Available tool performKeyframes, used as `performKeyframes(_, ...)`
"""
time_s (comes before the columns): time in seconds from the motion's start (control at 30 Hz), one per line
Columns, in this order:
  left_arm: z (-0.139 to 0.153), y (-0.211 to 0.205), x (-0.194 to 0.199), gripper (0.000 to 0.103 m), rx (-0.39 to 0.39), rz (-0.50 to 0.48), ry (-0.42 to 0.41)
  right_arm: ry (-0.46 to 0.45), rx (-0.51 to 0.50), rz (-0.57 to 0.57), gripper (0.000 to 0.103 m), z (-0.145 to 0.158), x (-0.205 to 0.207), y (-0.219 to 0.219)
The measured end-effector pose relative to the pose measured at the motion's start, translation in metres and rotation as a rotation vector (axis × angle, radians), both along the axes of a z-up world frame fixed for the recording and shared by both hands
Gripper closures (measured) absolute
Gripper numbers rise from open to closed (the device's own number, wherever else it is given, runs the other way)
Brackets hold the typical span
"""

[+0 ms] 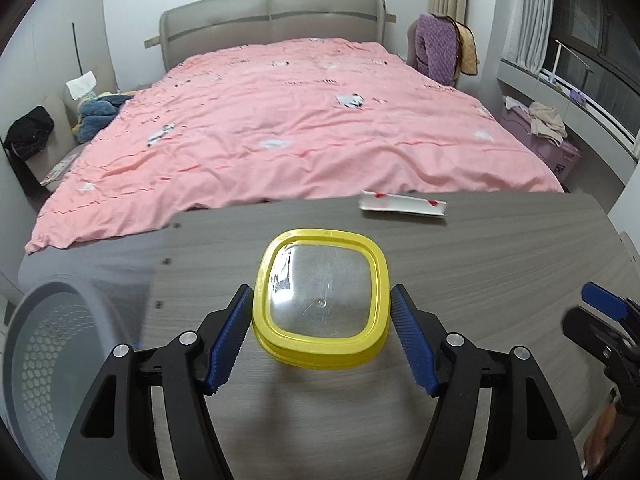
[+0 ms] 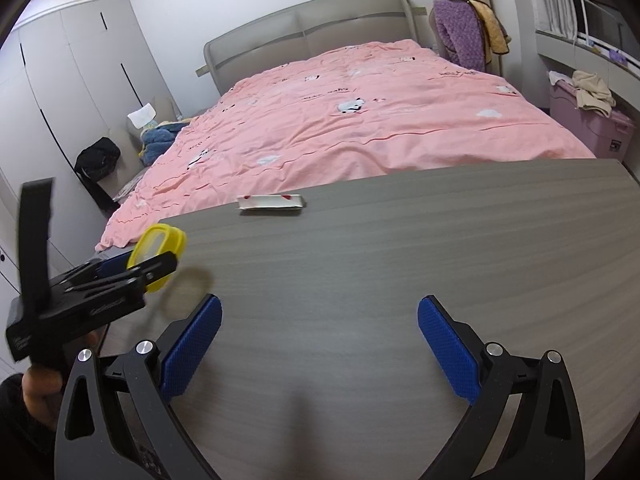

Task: Collect trash
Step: 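Grasp the white playing card with the right gripper while the left gripper holds the lid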

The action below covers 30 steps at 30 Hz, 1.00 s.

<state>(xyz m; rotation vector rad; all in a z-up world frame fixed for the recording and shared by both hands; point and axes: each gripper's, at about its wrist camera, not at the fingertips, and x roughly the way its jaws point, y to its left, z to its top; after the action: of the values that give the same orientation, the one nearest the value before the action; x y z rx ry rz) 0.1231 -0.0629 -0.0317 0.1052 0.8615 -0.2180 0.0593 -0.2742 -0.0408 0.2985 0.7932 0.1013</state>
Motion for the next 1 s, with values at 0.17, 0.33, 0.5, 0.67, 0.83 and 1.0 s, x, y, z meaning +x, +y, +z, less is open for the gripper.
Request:
performKeyframes(0.17, 0.015, 0.036, -0.001, 0.036, 0.003, 0.05, -0.049, 0.004, -0.008, -0.038, 0.006, 0.001, 0.038, 0.027)
performKeyframes(0.33, 0.026, 0.062, -0.003, 0.036, 0.001, 0.074, -0.089, 0.038, -0.002, -0.099, 0.006, -0.006, 0.077, 0.044)
performKeyframes(0.5, 0.03, 0.078, -0.002, 0.035, -0.012, 0.071, -0.104, 0.103, -0.008, -0.152, 0.006, -0.017, 0.113, 0.057)
performKeyframes(0.67, 0.029, 0.089, 0.0, 0.035, -0.035, 0.079, -0.097, 0.131, -0.041, -0.185, 0.006, -0.023, 0.13, 0.069)
performKeyframes(0.83, 0.026, 0.097, 0.002, 0.035, -0.054, 0.091, -0.091, 0.168, -0.077, -0.207, 0.006, -0.03, 0.144, 0.076)
performKeyframes(1.0, 0.026, 0.102, 0.004, 0.035, -0.064, 0.102, -0.09, 0.19, -0.108, -0.215, 0.006, -0.032, 0.155, 0.081)
